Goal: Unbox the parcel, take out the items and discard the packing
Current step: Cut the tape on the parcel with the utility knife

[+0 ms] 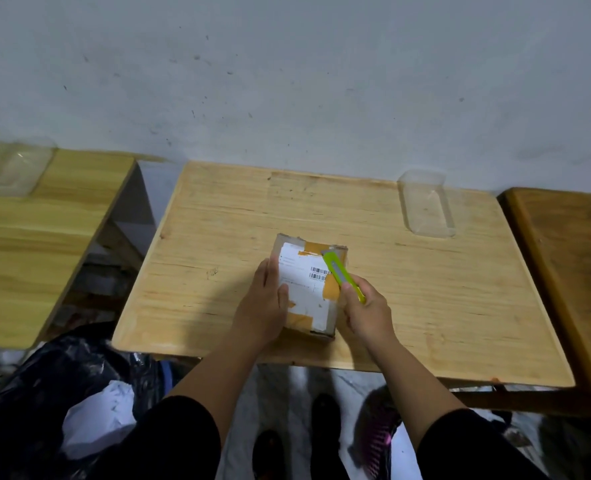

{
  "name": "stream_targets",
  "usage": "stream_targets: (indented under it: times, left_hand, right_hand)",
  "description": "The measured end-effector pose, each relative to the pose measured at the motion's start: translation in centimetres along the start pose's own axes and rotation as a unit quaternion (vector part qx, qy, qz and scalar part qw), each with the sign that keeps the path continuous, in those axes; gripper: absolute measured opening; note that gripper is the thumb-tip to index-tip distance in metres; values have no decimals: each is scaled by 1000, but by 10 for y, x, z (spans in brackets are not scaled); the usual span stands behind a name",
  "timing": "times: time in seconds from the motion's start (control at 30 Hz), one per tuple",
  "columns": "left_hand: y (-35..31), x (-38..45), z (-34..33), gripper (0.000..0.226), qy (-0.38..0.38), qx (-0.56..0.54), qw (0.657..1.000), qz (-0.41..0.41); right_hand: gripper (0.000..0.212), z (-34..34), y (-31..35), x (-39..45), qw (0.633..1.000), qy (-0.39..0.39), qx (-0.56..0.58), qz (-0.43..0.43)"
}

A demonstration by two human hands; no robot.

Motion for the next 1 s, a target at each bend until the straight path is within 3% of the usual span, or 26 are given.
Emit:
stream_targets:
  times: [0.13, 0.33, 0.7, 1.0]
  left_hand:
    - [-10, 2, -2, 60, -31, 65, 997, 28]
    - [-21, 11, -11, 65, -44, 97, 992, 70]
    - [-19, 10, -15, 65, -85, 131, 985, 73]
    - [-21, 13, -15, 63, -58, 155, 980, 106]
  right_hand:
    - [12, 19, 13, 11, 999, 41, -20, 9]
    - [25, 51, 41, 59, 982, 91, -144, 84]
    - [29, 56, 82, 118, 902, 248, -288, 206]
    - [28, 50, 88, 133, 868, 259, -342, 252]
Point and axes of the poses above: each hand's wrist, its own x-axis towards the middle knuckle, its own z-axis out of the back of the hand, y = z × x, the point moved 1 cm from there along x, towards the middle knuckle, and after that the axes turned 2 degrees about -z, right-handed, at the moved point
